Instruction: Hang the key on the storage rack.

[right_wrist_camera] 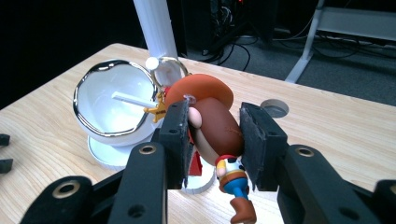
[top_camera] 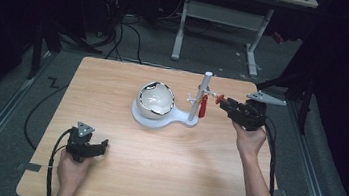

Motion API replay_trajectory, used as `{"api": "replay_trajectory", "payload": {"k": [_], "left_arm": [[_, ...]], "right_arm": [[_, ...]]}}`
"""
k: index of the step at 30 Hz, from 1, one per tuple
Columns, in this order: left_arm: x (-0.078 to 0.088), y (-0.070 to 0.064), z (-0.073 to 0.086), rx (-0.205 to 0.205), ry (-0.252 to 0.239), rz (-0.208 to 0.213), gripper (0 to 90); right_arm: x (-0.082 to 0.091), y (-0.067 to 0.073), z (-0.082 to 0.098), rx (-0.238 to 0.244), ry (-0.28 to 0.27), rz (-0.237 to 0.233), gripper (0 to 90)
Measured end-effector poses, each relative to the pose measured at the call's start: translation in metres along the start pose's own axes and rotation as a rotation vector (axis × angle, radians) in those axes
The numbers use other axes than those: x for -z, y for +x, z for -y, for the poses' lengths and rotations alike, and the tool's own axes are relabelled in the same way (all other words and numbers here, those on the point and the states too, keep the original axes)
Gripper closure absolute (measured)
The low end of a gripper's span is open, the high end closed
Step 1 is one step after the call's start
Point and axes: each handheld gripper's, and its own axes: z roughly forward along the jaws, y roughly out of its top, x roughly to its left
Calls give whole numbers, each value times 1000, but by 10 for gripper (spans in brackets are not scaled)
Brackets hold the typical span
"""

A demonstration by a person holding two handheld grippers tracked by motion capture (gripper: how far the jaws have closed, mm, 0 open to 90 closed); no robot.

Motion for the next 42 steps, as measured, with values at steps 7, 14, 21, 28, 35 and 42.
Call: {"api": "replay_trajectory", "payload": {"k": [7, 14, 21, 28, 35, 42], "left_arm": [[0, 0, 0, 0, 0, 0, 219], [0, 0, 0, -1, 0, -1, 218], [0, 0, 0, -1, 0, -1, 218], [0, 0, 0, -1, 1, -2, 218], [0, 0, 0, -1, 1, -3, 218], [0, 0, 0, -1, 2, -3, 218]], "right_arm": [[-6, -3, 13, -11, 19, 8, 641], [-11, -3, 19, -20, 14, 1, 638], [-22, -3, 30, -31, 27, -3, 638], [-30, 3, 33, 0, 38, 8, 638], [-36, 6, 37, 8, 37, 11, 640], [-40, 7, 40, 14, 40, 17, 646]]}}
